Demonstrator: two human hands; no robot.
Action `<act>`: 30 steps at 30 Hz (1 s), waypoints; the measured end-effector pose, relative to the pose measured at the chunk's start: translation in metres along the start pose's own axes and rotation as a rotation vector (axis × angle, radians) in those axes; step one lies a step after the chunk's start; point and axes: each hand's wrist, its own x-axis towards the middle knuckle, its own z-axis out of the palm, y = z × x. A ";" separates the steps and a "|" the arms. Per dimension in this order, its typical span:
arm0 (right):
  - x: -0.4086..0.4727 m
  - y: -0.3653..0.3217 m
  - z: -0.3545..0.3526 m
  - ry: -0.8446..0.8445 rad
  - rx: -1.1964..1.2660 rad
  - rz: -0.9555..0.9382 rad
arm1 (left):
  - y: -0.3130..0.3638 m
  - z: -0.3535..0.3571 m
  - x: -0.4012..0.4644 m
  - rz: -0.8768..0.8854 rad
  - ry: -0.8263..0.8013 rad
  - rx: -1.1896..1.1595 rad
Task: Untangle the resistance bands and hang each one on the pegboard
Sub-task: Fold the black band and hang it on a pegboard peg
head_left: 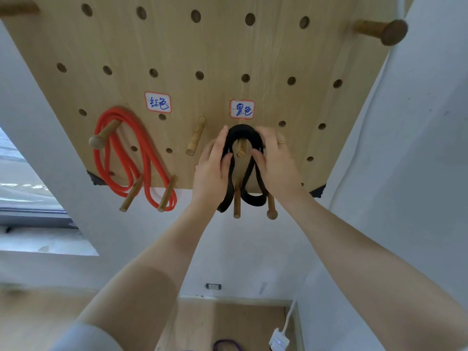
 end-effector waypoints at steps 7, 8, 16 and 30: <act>0.021 0.000 0.002 0.066 -0.126 -0.008 | 0.000 0.015 0.022 -0.101 0.116 -0.076; 0.026 0.001 0.002 0.072 -0.129 0.025 | -0.002 0.017 0.027 -0.121 0.111 -0.100; 0.038 0.003 0.011 0.102 -0.235 0.083 | 0.007 0.033 0.039 -0.206 0.263 0.211; -0.020 -0.019 0.004 0.117 -0.177 0.100 | -0.009 -0.010 -0.017 -0.190 -0.050 0.149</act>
